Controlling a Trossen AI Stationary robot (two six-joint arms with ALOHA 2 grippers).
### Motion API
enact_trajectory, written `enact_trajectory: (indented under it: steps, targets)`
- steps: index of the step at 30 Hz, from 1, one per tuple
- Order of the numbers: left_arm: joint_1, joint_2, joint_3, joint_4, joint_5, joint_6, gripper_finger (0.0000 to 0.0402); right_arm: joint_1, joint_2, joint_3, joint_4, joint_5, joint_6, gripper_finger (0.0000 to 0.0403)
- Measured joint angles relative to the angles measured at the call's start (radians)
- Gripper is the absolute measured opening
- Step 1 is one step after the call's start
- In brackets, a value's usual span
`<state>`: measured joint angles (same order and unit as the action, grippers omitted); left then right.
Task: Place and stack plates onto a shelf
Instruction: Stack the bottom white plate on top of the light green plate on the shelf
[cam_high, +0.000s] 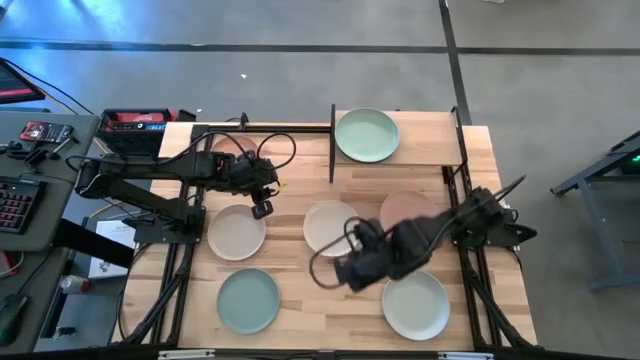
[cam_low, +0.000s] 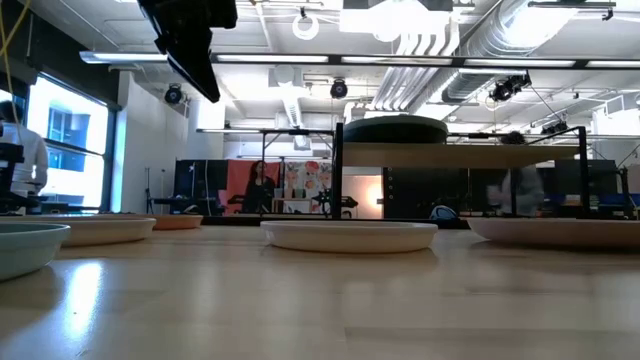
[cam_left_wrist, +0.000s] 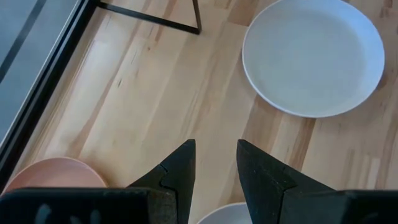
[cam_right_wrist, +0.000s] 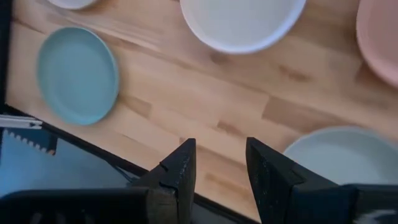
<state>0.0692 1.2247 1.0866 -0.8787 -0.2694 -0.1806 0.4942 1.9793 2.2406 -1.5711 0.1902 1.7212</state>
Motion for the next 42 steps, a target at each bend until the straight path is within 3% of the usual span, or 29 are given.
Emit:
enact_trajectory:
  steps: [13,20,28,42]
  targets:
    - [0.0,0.0,0.0,0.0,0.002,0.0,0.0106,0.111,0.17,-0.001,0.0,-0.052,0.272,0.0117]
    - [0.0,0.0,0.0,0.0,0.002,0.0,0.0106,0.153,0.265,0.0,0.0,-0.151,0.306,0.0117]
    - [0.0,0.0,0.0,0.0,0.002,0.0,0.0106,0.195,0.315,-0.001,0.0,-0.162,0.38,0.0117]
    - [0.0,0.0,0.0,0.001,0.001,0.0,0.0106,0.214,0.427,-0.019,0.0,-0.279,0.392,0.0117]
